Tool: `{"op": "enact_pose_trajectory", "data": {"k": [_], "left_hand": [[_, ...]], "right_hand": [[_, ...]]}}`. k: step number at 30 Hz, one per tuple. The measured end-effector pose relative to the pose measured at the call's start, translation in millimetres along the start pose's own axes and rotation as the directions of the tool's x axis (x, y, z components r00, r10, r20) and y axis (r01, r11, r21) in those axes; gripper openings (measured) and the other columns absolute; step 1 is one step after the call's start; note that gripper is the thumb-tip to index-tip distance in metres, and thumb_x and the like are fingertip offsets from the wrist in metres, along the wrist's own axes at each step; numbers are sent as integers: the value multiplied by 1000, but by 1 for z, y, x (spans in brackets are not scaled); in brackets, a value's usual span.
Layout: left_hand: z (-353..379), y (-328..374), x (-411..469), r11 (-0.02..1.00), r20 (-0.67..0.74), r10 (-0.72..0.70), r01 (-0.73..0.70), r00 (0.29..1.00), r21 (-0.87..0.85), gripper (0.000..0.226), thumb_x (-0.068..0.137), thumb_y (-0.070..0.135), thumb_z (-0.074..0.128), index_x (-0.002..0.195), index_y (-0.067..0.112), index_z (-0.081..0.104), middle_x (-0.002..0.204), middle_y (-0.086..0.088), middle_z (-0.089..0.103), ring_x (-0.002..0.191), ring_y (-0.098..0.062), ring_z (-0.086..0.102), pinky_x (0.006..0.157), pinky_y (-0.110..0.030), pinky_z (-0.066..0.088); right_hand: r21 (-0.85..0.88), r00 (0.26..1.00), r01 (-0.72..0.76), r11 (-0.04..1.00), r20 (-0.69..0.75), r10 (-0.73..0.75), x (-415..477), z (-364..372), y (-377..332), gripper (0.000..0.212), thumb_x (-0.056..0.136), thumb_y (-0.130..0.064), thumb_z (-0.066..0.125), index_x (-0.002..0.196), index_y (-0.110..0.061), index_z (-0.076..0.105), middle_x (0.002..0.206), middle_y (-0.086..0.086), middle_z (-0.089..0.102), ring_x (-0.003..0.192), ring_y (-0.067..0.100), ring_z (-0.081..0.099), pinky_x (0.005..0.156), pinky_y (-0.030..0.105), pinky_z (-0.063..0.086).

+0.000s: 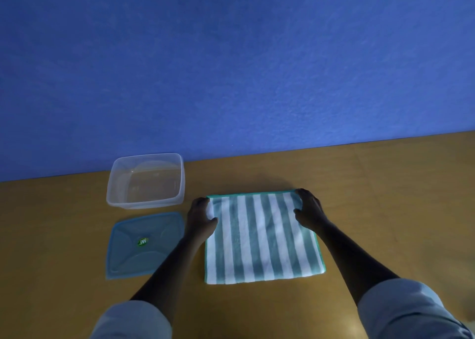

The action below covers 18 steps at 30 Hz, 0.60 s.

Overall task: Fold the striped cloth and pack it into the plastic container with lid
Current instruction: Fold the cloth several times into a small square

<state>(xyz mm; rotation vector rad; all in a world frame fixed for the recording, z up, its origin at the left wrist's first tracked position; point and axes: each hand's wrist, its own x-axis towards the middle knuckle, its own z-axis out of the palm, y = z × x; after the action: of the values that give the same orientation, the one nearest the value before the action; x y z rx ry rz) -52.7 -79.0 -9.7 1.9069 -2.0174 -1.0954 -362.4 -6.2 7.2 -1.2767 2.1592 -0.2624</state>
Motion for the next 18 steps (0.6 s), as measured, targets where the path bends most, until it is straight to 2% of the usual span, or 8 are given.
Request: {"op": "enact_pose_trajectory", "data": {"k": [3, 5, 8, 10, 12, 15, 18], "left_hand": [[4, -2, 2, 1000, 23, 8, -9, 1000, 26, 52, 84, 15, 73, 131, 0, 57, 143, -16, 50, 135, -28, 48, 108, -28, 35], [4, -1, 3, 999, 22, 12, -13, 1000, 34, 54, 88, 20, 71, 135, 2, 55, 147, -15, 48, 138, -26, 45, 111, -29, 33], [5, 0, 2, 997, 5, 23, -23, 1000, 73, 59, 91, 21, 67, 144, 6, 48, 159, -14, 33, 144, -28, 39, 115, -32, 32], [9, 3, -3, 989, -28, 26, -21, 999, 148, 60, 92, 24, 64, 148, 12, 44, 165, -11, 20, 143, -33, 37, 113, -39, 36], [16, 7, -11, 963, -40, 71, -58, 997, 263, 60, 93, 29, 61, 148, 17, 43, 166, -7, 17, 142, -34, 35, 112, -45, 39], [28, 8, -19, 890, 41, 191, -190, 981, 413, 58, 94, 36, 58, 147, 18, 43, 166, -8, 20, 145, -33, 31, 116, -44, 34], [33, 8, -18, 852, 133, 177, -220, 975, 475, 54, 96, 40, 53, 145, 19, 44, 167, -6, 19, 146, -31, 29, 116, -43, 32]], "right_hand": [[-43, 999, 3, 999, 41, -1, 1, 2, 4, 71, 82, 2, 60, 150, -2, 40, 156, 16, 41, 143, 33, 41, 117, 33, 31], [-69, 999, 2, 998, 39, 1, 1, 4, 6, 70, 84, -3, 60, 150, -5, 39, 157, 13, 39, 140, 36, 42, 116, 37, 35], [-172, 999, -34, 985, -14, 32, -3, 7, 3, 65, 89, -14, 60, 150, -14, 37, 161, 5, 28, 138, 38, 36, 108, 51, 42], [-264, 997, -15, 964, -77, -5, -9, 9, -4, 59, 91, -17, 60, 147, -17, 40, 161, 4, 26, 138, 36, 35, 102, 54, 44], [-329, 992, 33, 944, -102, -70, -18, 16, -13, 53, 90, -16, 57, 142, -18, 47, 157, 6, 31, 135, 35, 39, 98, 52, 46], [-363, 990, 89, 927, -70, -122, -34, 33, -27, 44, 92, -21, 57, 135, -17, 52, 149, 7, 41, 128, 34, 45, 90, 44, 52], [-368, 996, 1, 930, -84, -35, -54, 56, -39, 37, 95, -27, 55, 129, -15, 53, 137, 10, 45, 115, 31, 51, 73, 39, 57]]}}
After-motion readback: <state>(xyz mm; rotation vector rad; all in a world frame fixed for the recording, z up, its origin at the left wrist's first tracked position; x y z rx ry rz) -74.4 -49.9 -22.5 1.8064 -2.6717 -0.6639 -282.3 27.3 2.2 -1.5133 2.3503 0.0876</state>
